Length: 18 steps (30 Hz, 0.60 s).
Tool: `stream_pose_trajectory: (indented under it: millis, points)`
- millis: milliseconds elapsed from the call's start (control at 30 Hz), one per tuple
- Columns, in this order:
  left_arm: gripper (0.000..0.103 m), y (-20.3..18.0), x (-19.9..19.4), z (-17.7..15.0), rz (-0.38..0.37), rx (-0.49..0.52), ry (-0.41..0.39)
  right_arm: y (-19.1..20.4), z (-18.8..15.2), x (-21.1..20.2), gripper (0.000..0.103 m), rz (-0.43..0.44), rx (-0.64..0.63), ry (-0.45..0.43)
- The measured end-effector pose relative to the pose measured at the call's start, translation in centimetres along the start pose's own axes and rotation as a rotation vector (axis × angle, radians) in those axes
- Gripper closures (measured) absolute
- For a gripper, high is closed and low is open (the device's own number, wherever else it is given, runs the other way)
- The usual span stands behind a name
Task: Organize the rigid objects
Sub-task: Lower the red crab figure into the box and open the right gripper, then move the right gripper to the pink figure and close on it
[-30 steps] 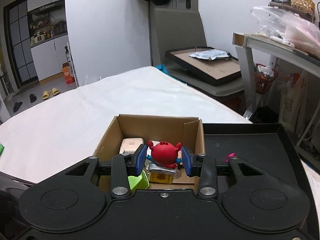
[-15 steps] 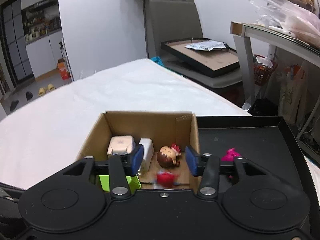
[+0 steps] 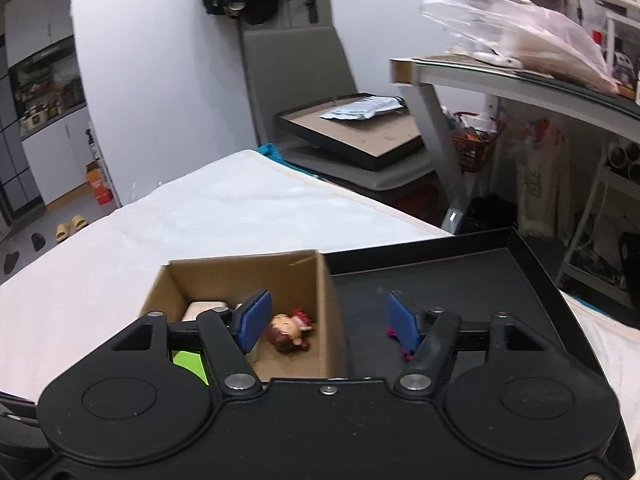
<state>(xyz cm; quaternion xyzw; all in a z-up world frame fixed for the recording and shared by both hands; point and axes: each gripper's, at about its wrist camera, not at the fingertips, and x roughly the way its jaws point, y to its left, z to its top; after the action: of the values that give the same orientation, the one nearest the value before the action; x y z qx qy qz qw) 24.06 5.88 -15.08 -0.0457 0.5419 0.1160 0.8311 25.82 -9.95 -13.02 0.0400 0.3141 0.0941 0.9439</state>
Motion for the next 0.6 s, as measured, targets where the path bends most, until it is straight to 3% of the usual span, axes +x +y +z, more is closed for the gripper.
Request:
stream_pose_trajectory:
  millis: [100,267,600]
  points:
    - [0.082,-0.2,0.0,0.3,0.019,0.007,-0.005,-1.1,0.1,0.4,0.039,0.002,0.01,0.019]
    - [0.065,-0.2,0.5,0.9,0.054,-0.017,0.007,-3.3,0.4,1.2,0.039,0.001,0.036,0.062]
    - [0.054,-1.4,1.2,1.7,0.084,-0.02,0.029,-6.8,0.1,3.8,0.037,0.002,0.11,0.143]
